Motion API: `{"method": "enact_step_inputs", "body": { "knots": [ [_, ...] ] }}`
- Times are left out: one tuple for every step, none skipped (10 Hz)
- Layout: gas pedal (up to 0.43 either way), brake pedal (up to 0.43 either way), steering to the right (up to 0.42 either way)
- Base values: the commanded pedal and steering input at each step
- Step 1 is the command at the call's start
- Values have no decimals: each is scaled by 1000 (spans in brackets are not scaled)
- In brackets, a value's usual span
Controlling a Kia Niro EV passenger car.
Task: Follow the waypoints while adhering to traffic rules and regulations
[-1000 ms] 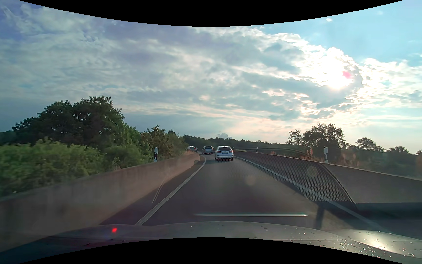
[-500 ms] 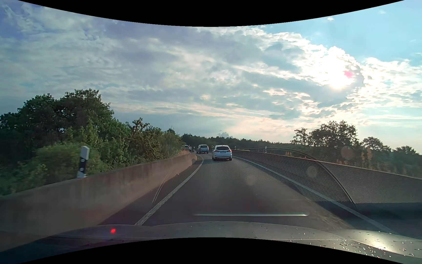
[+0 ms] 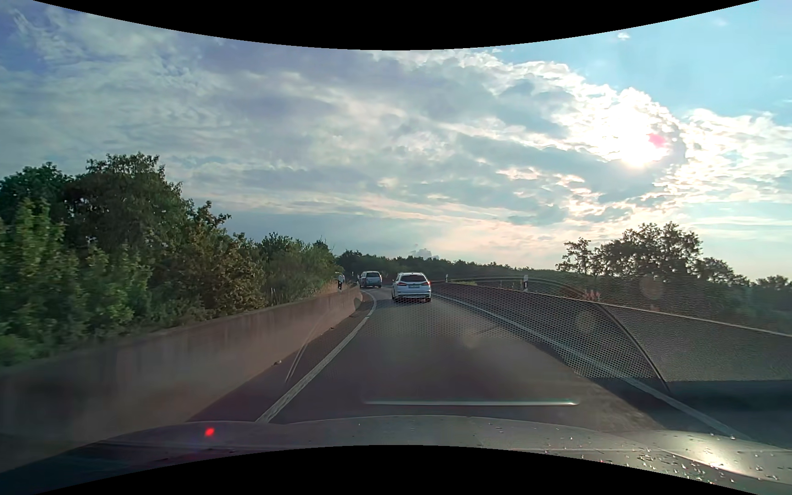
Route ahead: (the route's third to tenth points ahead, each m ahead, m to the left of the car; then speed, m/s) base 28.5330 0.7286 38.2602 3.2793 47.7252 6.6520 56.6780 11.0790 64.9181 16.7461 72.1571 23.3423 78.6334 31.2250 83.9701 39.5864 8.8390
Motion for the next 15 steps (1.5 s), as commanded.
{"method": "enact_step_inputs", "body": {
  "knots": [
    [0, 0, -10],
    [0, 0, -11],
    [0, 0, -12],
    [0, 0, -12],
    [0, 0, -12],
    [0, 0, -13],
    [0, 0, -14],
    [0, 0, -16],
    [0, 0, -15],
    [0, 0, -16],
    [0, 0, -17],
    [0, 0, -18],
    [0, 0, -21],
    [0, 0, -24],
    [0, 0, -26]
  ]
}}
